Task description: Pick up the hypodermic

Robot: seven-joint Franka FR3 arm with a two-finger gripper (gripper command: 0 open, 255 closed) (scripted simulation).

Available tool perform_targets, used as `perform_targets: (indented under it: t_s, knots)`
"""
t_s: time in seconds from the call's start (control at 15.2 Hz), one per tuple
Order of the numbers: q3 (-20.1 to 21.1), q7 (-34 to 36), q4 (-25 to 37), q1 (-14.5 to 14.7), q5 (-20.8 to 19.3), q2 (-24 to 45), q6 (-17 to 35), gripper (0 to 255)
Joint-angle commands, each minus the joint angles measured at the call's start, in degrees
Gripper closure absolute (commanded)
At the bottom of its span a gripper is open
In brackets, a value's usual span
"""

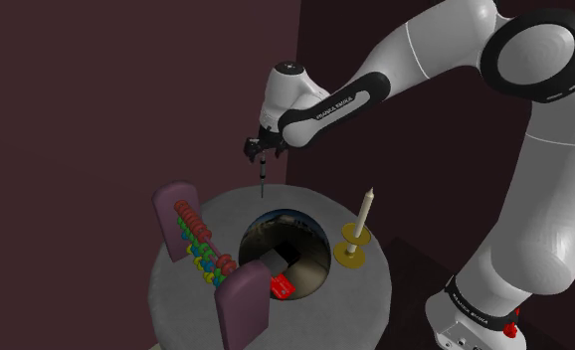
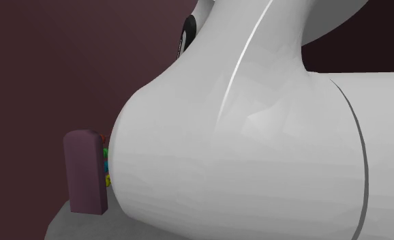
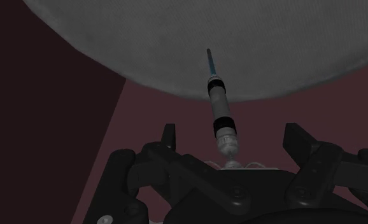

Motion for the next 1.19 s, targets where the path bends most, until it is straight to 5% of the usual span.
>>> perform_targets:
  t_s: [0.0,0.59,1.12]
  knots:
    - [-0.1,0.2,-0.1,0.0,-0.2,0.2,0.3,255]
    - [-0.1,0.1,0.0,0.0,-0.1,0.2,0.2,255]
    - [1.0,-2.5,2.0,-0.6,2.7,-3.0,-4.8,255]
